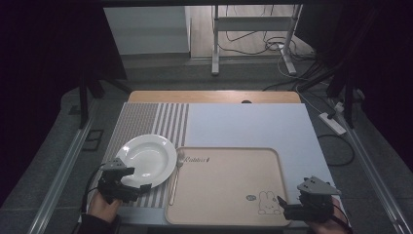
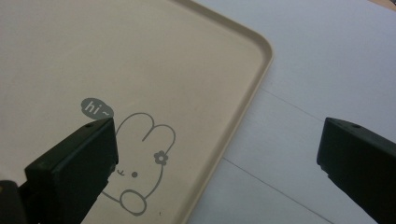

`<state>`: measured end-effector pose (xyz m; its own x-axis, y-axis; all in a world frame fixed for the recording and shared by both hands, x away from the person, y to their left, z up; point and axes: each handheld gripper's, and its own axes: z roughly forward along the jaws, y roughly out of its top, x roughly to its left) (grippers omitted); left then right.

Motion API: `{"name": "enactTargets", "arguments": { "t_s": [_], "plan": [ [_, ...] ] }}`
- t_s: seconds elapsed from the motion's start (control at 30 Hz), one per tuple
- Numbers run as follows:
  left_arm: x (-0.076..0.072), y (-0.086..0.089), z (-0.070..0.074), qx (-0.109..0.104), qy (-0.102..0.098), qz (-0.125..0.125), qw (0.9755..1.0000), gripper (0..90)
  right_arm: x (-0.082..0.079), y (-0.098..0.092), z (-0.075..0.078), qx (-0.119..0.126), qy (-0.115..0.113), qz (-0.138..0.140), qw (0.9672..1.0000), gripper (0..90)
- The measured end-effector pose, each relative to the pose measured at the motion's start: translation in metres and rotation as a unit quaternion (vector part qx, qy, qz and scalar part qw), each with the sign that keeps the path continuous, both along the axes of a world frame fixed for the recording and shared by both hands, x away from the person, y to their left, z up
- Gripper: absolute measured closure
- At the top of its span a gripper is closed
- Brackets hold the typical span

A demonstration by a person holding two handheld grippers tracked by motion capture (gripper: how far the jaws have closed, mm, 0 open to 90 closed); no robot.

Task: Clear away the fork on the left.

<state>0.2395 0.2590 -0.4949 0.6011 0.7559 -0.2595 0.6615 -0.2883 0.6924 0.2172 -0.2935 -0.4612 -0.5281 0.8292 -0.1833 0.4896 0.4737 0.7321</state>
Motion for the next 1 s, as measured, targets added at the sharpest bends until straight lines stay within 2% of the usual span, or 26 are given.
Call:
{"name": "enactTargets", "arguments": {
  "t_s": [0.2, 0.67, 1.0],
  "plan": [
    [-0.006, 0.004, 0.002, 0.014, -0.01, 0.009, 0.9998, 0.0, 0.0, 0.0, 0.0, 0.0, 0.001, 0.0, 1.0, 0.0],
    [-0.02, 0.016, 0.004, 0.011, -0.022, 0.029, 0.9993, 0.0, 0.0, 0.0, 0.0, -0.001, -0.001, -0.003, 1.0, 0.0],
    [-0.025, 0.022, 0.005, 0.0, -0.028, 0.039, 0.9989, 0.0, 0.0, 0.0, 0.0, -0.002, -0.001, -0.004, 1.0, 0.0]
  ]
}}
